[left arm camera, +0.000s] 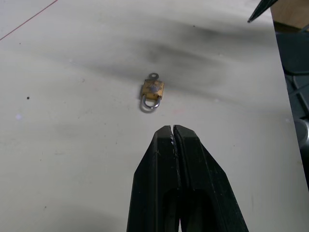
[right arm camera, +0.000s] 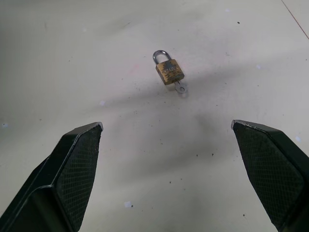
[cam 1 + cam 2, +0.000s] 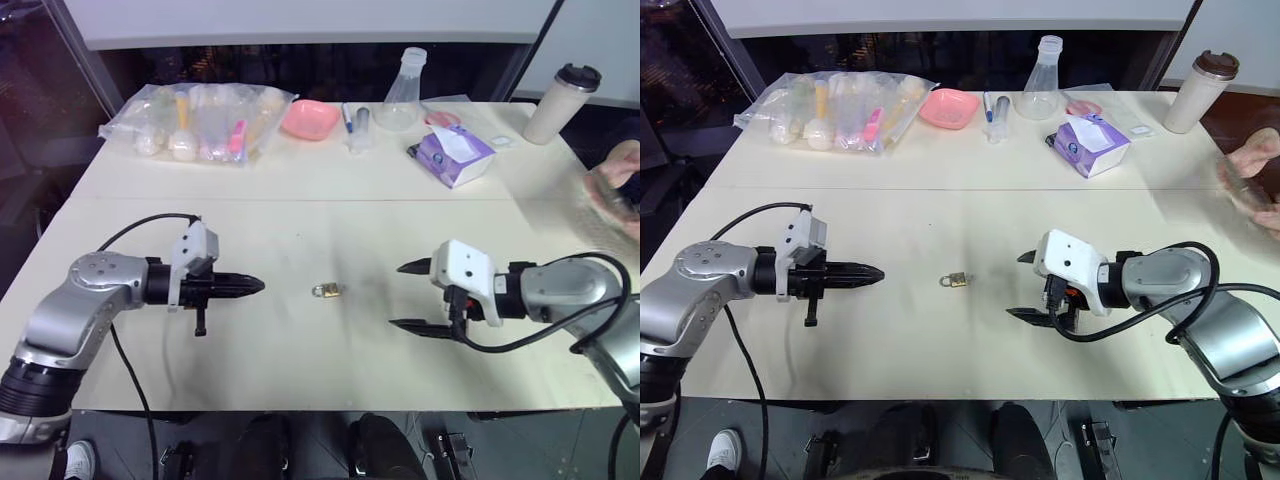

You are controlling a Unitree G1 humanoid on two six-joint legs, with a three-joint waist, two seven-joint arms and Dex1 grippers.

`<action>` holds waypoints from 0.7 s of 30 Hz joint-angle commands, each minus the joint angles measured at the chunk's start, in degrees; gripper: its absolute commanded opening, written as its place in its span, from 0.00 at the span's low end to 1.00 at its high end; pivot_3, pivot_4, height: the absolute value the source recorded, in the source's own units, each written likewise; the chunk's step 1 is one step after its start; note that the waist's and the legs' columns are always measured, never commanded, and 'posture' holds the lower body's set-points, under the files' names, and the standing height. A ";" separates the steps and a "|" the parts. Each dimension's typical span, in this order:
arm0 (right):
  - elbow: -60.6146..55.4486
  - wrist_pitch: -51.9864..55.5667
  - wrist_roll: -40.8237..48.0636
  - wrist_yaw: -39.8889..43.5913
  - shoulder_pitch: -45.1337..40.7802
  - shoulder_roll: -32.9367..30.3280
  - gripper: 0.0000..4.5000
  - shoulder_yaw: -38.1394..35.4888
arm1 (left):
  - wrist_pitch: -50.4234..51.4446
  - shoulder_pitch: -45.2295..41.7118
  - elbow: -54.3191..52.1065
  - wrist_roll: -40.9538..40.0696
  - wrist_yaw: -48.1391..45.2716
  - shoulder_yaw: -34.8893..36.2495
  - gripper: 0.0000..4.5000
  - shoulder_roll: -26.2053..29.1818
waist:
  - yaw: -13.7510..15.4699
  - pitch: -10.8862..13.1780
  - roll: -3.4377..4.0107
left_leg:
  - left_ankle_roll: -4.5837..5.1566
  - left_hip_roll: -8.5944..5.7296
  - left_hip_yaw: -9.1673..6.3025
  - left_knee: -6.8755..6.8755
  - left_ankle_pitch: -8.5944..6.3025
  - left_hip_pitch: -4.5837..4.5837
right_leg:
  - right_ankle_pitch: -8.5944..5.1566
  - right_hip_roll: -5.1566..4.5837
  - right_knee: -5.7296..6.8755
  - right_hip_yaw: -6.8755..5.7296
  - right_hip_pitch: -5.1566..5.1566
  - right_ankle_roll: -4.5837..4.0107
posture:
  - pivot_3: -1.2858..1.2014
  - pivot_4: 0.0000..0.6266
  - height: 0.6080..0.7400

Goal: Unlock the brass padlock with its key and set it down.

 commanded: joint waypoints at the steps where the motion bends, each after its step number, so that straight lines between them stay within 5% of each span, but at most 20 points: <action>1: -0.58 -1.01 -0.17 -0.13 -1.06 0.25 0.99 -0.50 | -0.21 -0.61 -1.13 -0.14 0.72 1.61 0.00 0.22 | 0.01 0.00 0.00 | 0.00 0.00 0.00 0.00 0.00 0.00 | 0.00 0.00 0.00 0.00 0.00 0.00 | 0.52 0.24 0.81; 21: 0.94 -3.26 -2.43 -0.13 -1.88 1.33 0.99 0.94 | -1.67 -0.64 -0.21 0.82 0.41 1.35 0.00 0.10 | -0.02 0.00 0.00 | 0.00 0.00 0.00 0.00 0.00 -0.01 | 0.00 0.00 0.00 -0.01 0.00 0.00 | 0.52 0.24 0.81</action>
